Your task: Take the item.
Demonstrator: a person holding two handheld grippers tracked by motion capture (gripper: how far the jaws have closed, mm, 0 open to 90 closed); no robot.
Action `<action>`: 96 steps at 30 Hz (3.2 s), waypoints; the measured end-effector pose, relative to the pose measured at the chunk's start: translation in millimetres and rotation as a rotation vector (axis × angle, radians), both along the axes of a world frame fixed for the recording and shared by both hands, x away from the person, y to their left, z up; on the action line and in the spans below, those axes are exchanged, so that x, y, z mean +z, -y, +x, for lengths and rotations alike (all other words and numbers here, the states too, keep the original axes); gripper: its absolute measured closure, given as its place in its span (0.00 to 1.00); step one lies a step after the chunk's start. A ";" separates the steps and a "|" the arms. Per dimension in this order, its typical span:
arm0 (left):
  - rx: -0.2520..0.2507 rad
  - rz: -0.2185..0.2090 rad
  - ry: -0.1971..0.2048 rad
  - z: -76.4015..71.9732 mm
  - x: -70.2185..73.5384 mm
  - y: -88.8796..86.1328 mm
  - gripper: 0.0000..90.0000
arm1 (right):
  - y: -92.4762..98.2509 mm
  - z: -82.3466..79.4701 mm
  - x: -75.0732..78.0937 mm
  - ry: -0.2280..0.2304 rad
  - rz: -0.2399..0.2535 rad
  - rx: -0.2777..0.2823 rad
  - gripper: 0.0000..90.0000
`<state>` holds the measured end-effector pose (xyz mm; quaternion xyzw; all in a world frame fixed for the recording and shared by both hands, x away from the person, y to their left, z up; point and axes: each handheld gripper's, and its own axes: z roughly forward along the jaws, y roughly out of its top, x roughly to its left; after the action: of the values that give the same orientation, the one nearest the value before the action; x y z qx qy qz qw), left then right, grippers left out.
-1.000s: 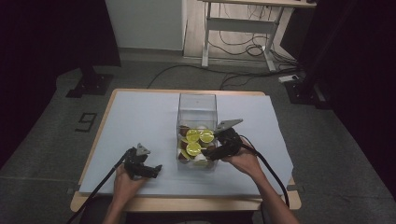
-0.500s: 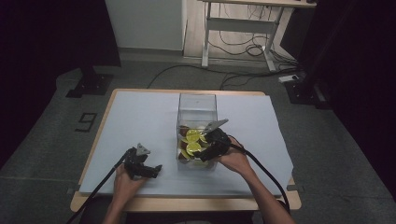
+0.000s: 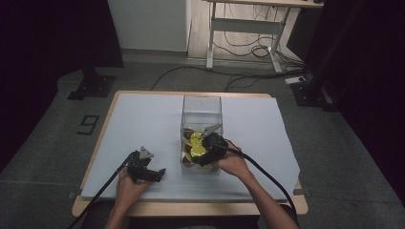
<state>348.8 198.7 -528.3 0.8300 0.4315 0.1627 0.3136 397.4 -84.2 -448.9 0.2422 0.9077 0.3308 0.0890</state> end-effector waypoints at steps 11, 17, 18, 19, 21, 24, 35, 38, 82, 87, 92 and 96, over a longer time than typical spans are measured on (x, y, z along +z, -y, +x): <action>0.000 0.000 0.000 0.0 0.0 0.0 0.00 | -6.3 3.5 -2.3 -0.032 -0.029 0.023 0.40; 0.000 0.000 -0.001 0.0 0.1 0.0 0.00 | -7.8 3.3 -1.4 -0.038 -0.039 0.008 0.42; 0.000 0.000 -0.001 0.0 0.1 0.0 0.00 | -8.0 2.9 -1.2 -0.037 -0.042 0.005 0.42; 0.000 0.000 -0.001 0.0 0.1 0.0 0.00 | -8.0 2.7 -1.1 -0.034 -0.042 0.003 0.42; 0.000 0.000 0.000 0.0 0.0 0.0 0.00 | -7.8 2.3 -0.3 -0.032 -0.040 0.002 0.42; 0.000 0.000 0.000 0.0 0.0 0.0 0.00 | -5.5 0.7 6.9 -0.023 -0.015 -0.003 0.42; -0.001 0.000 0.000 0.0 0.0 0.0 0.00 | 2.0 -4.3 24.6 0.007 0.007 0.004 0.42; -0.001 0.000 0.000 -0.1 0.0 0.0 0.00 | 5.0 -4.6 28.7 0.011 0.014 -0.003 0.42; 0.000 0.000 0.000 -0.1 0.0 0.1 0.00 | 50.3 -7.0 71.3 0.074 0.018 -0.101 0.42; 0.000 0.000 0.000 -0.1 0.0 0.1 0.00 | 61.6 -6.7 75.3 0.088 0.028 -0.131 0.42; 0.000 0.000 0.000 0.0 0.0 0.1 0.00 | 69.1 -5.7 76.5 0.094 0.028 -0.145 0.42; -0.001 0.000 0.000 0.0 0.0 0.0 0.00 | 78.8 -5.8 74.8 0.094 0.031 -0.170 0.42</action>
<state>348.8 198.6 -528.3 0.8302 0.4313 0.1626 0.3135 391.6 -163.0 -374.1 0.3037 0.8735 0.3473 0.1555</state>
